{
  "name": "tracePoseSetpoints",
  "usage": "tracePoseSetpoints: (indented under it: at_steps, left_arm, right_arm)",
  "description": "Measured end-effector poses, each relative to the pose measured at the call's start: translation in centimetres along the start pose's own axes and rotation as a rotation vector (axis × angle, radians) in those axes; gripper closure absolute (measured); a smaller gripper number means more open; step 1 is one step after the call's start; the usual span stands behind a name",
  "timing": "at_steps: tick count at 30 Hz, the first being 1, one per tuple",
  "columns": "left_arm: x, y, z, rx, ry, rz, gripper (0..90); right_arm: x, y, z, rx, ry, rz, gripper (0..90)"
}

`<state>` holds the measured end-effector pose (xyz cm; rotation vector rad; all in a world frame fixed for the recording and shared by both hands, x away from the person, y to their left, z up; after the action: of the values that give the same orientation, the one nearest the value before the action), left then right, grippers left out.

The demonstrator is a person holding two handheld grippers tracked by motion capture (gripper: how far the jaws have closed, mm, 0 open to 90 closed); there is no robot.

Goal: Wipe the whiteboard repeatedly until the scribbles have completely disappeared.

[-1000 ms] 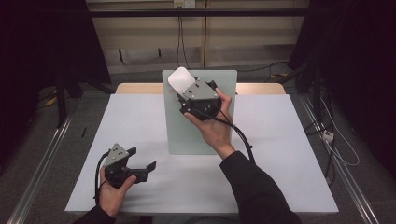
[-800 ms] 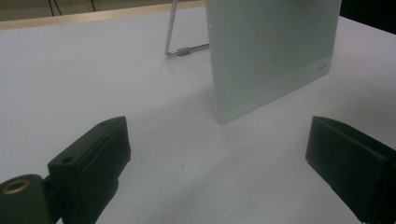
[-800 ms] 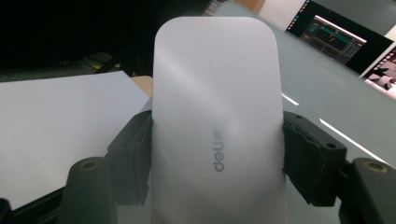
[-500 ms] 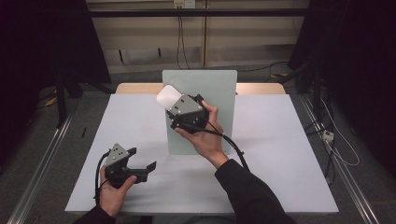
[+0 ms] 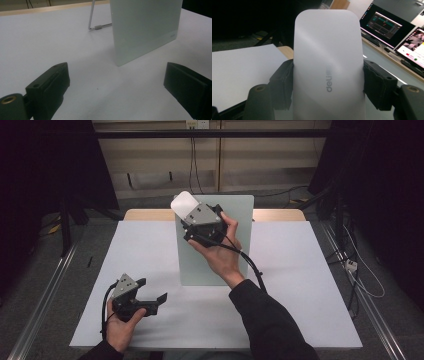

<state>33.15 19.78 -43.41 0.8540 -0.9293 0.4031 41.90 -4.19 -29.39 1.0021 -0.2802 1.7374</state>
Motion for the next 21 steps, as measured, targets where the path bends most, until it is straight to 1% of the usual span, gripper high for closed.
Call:
tracePoseSetpoints:
  at_steps: [1, 2, 7, 9, 10, 12, 15, 17, 21]
  left_arm:
    - [0.0, 0.0, 0.0, -0.001, 0.001, -0.002, 6.3]
    - [0.0, 0.0, 0.0, 0.0, 0.003, -0.002, 6.3]
    - [0.0, 0.0, 0.0, 0.001, 0.002, -0.003, 6.3]
    - [0.0, 0.0, 0.0, 0.003, 0.0, -0.001, 6.3]
    - [0.0, 0.0, 0.0, 0.002, -0.001, 0.001, 6.3]
    - [0.0, 0.1, 0.0, 0.001, -0.001, -0.001, 6.3]
    - [0.0, 0.1, 0.0, 0.002, 0.004, -0.002, 6.3]
    - [0.0, 0.1, 0.0, 0.002, 0.004, -0.002, 6.3]
    - [0.0, 0.0, 0.0, 0.0, 0.007, 0.0, 6.3]
  right_arm:
    - [0.0, -0.1, -0.4, 0.012, 0.007, -0.002, 31.6]
    - [-0.1, -0.3, -1.1, 0.033, 0.022, -0.003, 31.6]
    - [-0.7, -0.9, -3.9, 0.102, 0.062, -0.015, 31.6]
    - [-1.0, -0.9, -4.5, 0.117, 0.068, -0.02, 31.6]
    - [-1.0, -0.9, -4.5, 0.116, 0.063, -0.02, 31.6]
    - [-0.9, -0.8, -4.1, 0.107, 0.059, -0.018, 31.6]
    - [-0.4, -0.5, -2.6, 0.061, 0.04, -0.011, 31.6]
    - [-0.1, -0.3, -1.3, 0.03, 0.02, -0.007, 31.6]
    - [0.5, 0.2, 0.7, -0.03, 0.004, -0.006, 31.6]
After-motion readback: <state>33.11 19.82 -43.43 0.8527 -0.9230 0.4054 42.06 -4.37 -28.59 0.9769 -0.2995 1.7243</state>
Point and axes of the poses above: each handheld gripper's, and its own axes: y roughly backward along the jaws, x roughly out of its top, z roughly to its right, the point moved 1 cm from there along -y, roughly forward along the jaws, and after that the axes turned 14 degrees about y, right-handed, at the moved point
